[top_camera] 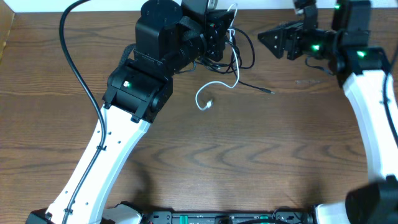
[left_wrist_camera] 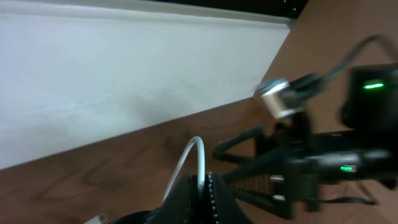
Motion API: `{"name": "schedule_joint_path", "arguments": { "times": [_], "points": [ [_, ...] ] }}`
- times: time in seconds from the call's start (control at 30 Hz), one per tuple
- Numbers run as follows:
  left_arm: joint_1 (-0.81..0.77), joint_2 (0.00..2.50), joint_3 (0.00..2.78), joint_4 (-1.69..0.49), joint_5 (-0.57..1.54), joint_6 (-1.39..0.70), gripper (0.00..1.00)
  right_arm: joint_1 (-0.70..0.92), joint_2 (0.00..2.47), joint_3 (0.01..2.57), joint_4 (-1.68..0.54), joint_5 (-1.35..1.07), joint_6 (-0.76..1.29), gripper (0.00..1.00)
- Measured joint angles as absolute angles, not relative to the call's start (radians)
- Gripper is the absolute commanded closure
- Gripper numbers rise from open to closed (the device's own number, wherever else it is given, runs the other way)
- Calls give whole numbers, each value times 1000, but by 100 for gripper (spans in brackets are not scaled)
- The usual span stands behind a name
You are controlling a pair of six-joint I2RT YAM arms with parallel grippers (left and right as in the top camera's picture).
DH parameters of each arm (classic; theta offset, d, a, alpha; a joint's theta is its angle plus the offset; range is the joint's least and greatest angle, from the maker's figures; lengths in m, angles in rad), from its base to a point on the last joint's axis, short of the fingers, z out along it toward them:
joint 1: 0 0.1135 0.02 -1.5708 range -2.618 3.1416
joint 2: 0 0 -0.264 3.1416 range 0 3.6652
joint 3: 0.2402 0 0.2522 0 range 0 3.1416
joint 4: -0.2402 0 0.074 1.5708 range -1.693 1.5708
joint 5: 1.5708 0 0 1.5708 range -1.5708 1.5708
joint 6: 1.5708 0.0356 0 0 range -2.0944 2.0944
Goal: Untangle cables
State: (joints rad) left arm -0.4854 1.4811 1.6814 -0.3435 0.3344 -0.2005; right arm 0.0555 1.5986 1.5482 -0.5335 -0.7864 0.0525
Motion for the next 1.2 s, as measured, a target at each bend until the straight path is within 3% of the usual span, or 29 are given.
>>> {"name": "schedule_joint_path", "arguments": {
  "times": [0.33, 0.7, 1.0, 1.07, 1.2],
  "points": [
    [-485, 1481, 1681, -371, 335, -237, 93, 108, 1551, 1549, -523, -952, -20, 32],
    [-485, 1481, 1681, -371, 361, -240, 92, 157, 1605, 1549, -571, -977, -72, 58],
    [-485, 1481, 1681, -371, 362, -240, 92, 157, 1630, 1549, -576, -977, -81, 62],
    [-485, 1481, 1681, -371, 362, -240, 92, 157, 1634, 1549, -575, -977, -85, 68],
    [-485, 1481, 1681, -370, 362, -240, 93, 167, 1662, 1549, -574, -977, -93, 90]
  ]
}}
